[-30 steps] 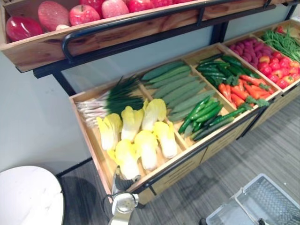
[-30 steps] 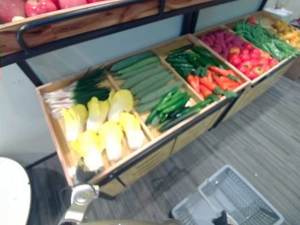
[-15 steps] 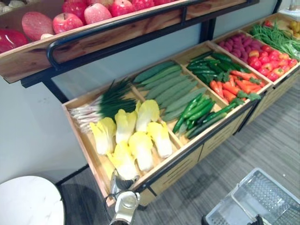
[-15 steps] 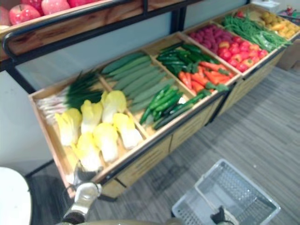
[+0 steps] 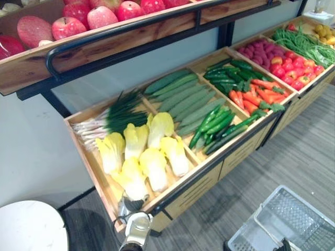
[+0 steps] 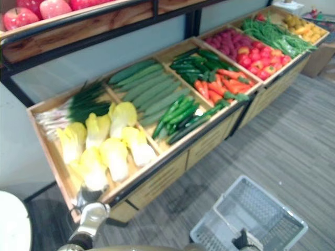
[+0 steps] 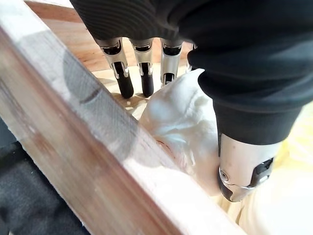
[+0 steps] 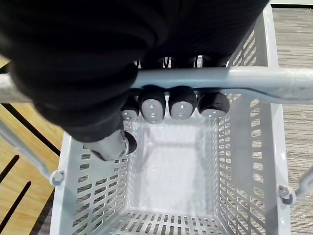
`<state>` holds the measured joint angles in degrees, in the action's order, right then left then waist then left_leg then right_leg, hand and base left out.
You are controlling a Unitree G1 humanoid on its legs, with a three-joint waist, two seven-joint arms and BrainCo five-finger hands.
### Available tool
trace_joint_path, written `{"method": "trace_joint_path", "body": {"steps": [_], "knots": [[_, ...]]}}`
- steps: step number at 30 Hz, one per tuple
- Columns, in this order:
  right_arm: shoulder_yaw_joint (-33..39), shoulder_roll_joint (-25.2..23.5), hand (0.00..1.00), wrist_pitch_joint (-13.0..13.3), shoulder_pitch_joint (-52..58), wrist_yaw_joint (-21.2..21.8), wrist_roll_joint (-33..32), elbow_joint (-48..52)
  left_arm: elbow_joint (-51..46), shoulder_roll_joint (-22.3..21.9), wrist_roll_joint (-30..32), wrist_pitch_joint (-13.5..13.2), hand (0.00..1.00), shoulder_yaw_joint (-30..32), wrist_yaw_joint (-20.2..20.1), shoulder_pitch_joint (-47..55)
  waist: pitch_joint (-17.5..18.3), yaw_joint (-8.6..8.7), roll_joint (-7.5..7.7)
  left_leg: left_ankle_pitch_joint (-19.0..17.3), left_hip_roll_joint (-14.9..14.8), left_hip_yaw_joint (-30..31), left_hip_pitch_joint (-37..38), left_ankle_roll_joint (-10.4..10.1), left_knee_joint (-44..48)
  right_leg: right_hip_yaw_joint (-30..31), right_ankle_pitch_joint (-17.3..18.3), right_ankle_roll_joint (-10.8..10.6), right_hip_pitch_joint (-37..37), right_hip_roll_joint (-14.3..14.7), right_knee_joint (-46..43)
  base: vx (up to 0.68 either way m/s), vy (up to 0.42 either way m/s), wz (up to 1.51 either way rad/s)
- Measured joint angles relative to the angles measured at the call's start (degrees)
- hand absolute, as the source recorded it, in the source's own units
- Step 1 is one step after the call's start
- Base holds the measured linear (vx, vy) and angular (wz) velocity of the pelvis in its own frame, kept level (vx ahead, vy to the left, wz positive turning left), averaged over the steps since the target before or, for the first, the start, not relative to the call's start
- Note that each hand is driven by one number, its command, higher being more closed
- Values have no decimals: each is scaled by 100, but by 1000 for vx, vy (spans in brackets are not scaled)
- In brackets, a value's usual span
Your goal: Pick vegetable in the basket
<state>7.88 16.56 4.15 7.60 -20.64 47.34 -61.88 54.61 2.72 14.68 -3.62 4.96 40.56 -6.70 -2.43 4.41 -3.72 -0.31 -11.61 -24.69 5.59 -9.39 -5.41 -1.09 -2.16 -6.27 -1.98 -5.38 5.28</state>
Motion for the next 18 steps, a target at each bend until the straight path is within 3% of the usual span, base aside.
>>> {"method": "trace_joint_path", "body": {"steps": [10, 18], "knots": [[26, -6, 100, -43, -5, 49, -10, -187, 31, 35, -297, -101, 100, 100, -31, -34, -12, -8, 44, -16, 4, 34, 80, -20, 0, -46, -9, -7, 125, -7, 65, 0, 0, 0], [261, -170, 100, -154, 14, 118, -61, -205, 15, 197, -547, -271, 100, -82, -317, -34, -8, -13, 145, 20, 29, 186, 80, 31, -1, -198, 3, 8, 225, -52, 64, 1, -9, 10]]}}
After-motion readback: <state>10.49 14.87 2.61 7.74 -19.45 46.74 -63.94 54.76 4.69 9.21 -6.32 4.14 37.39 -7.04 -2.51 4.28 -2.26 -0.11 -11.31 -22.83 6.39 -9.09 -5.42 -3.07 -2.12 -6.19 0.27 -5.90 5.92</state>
